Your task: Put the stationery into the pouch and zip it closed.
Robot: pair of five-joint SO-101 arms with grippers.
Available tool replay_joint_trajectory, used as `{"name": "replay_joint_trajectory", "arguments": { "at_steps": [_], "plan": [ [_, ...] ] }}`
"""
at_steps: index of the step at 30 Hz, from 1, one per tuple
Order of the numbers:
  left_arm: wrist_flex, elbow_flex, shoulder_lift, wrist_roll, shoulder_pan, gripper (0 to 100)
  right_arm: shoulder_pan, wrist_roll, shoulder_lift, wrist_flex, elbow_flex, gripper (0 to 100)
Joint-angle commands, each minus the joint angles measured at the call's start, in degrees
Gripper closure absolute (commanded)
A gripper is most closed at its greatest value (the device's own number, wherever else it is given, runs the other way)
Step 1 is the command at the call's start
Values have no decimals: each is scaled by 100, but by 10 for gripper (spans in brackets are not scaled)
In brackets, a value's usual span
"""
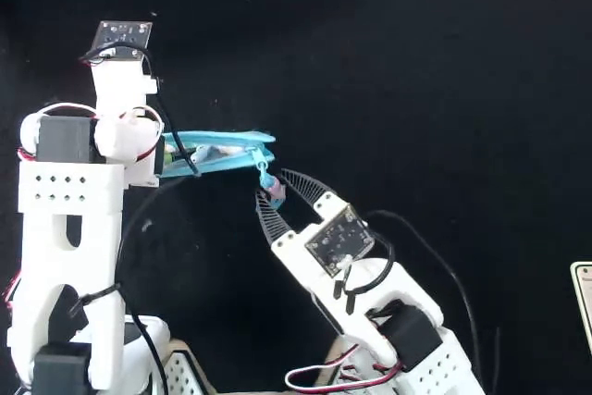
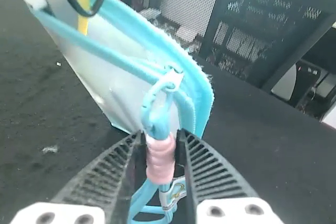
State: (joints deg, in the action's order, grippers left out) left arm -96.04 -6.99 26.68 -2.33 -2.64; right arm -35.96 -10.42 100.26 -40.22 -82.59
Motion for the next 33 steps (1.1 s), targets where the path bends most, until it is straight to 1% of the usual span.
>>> {"name": "replay_joint_trajectory", "arguments": {
  "at_steps": [1, 5, 9, 17, 21, 22, 26, 33],
  "plan": [
    [-18, -57, -26, -44, 57, 970, -18, 9, 40, 246, 119, 913],
    [-18, -57, -26, -44, 57, 970, -18, 35, 84, 229, 303, 913],
    [-18, -57, -26, -44, 57, 970, -18, 431, 48, 141, 426, 910],
    [-18, -57, -26, -44, 57, 970, -26, 659, 84, -9, 497, 905],
    [-18, -57, -26, -44, 57, 970, -26, 879, 40, -18, 523, 805],
    [-18, -57, -26, -44, 57, 970, -26, 879, 40, -26, 514, 796],
    [-18, -57, -26, -44, 57, 970, -26, 870, 66, -88, 558, 822],
    [-18, -57, -26, -44, 57, 970, -26, 853, 66, 53, 549, 825]
  ]
}}
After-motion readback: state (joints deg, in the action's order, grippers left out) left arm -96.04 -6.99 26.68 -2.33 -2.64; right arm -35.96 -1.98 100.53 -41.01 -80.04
